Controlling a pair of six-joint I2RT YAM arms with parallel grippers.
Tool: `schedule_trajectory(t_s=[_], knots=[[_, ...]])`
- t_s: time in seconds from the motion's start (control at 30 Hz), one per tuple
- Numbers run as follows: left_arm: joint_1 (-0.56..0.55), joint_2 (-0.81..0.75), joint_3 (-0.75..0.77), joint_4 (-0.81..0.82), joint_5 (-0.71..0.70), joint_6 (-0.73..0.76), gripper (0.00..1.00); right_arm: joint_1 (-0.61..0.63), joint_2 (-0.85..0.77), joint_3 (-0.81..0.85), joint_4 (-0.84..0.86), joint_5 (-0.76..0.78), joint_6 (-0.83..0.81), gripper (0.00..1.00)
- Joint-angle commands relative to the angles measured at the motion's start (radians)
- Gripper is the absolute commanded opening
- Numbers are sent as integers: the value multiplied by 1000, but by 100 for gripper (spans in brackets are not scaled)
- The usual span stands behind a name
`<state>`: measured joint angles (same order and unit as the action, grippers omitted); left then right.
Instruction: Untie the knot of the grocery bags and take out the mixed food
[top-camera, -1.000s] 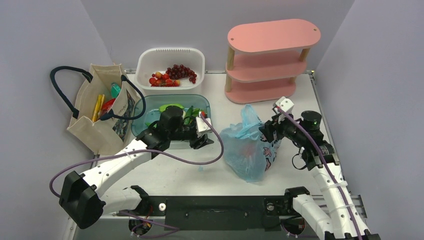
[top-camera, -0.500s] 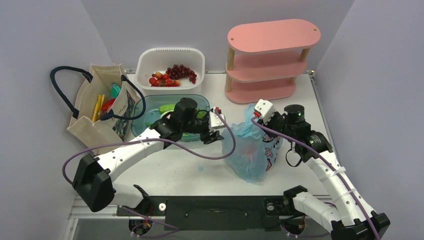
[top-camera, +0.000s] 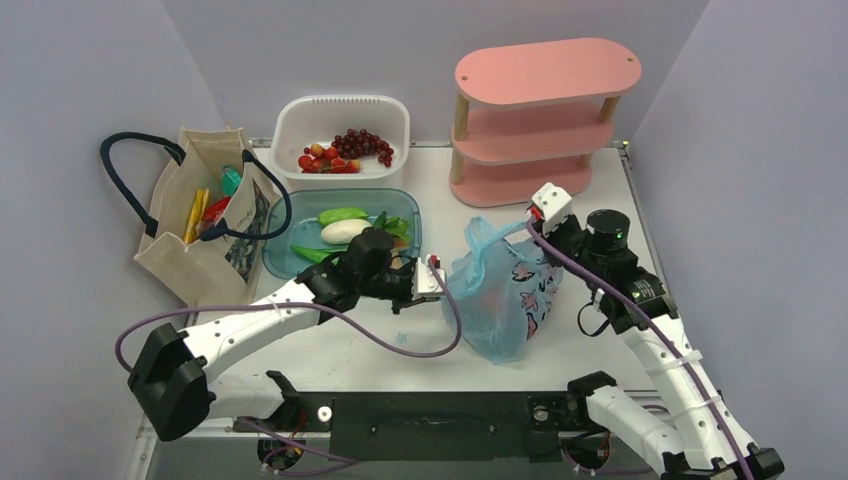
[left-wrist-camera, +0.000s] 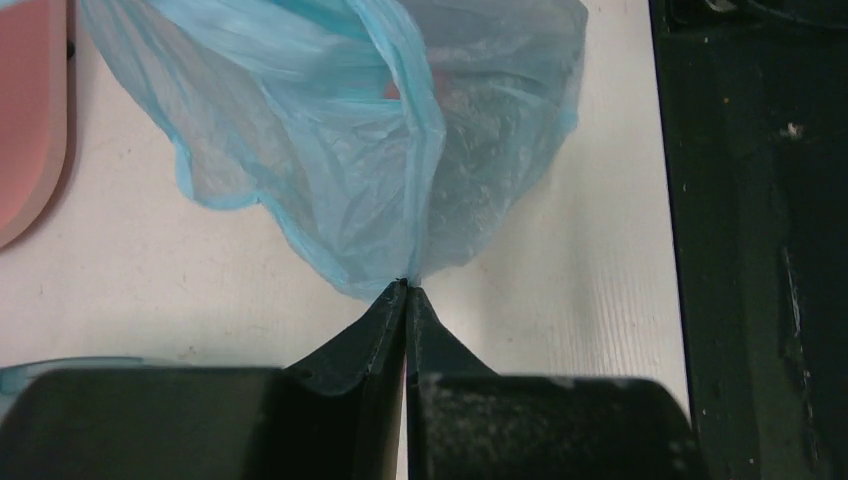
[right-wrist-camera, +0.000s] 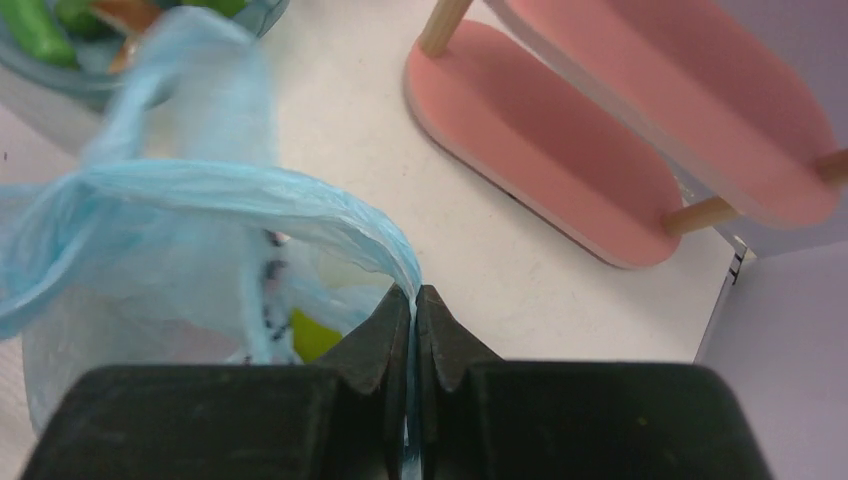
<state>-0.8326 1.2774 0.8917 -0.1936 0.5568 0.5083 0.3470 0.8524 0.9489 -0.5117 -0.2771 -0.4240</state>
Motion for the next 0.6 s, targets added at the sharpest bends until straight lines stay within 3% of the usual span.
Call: schedule_trajectory(t_s=[0.0, 0.33, 0.47, 0.57], knots=[[-1, -110, -66, -71, -19, 108, 0, -89, -27, 26, 188, 2, 205, 0], [2, -207, -145, -197, -36, 196, 0, -287, 47, 27, 307, -179, 501, 0], [24, -239, -153, -191, -40, 175, 0, -293, 53, 24, 279, -226, 475, 0], [113, -243, -122, -148, 10, 116, 0, -292, 38, 24, 200, -266, 364, 1]])
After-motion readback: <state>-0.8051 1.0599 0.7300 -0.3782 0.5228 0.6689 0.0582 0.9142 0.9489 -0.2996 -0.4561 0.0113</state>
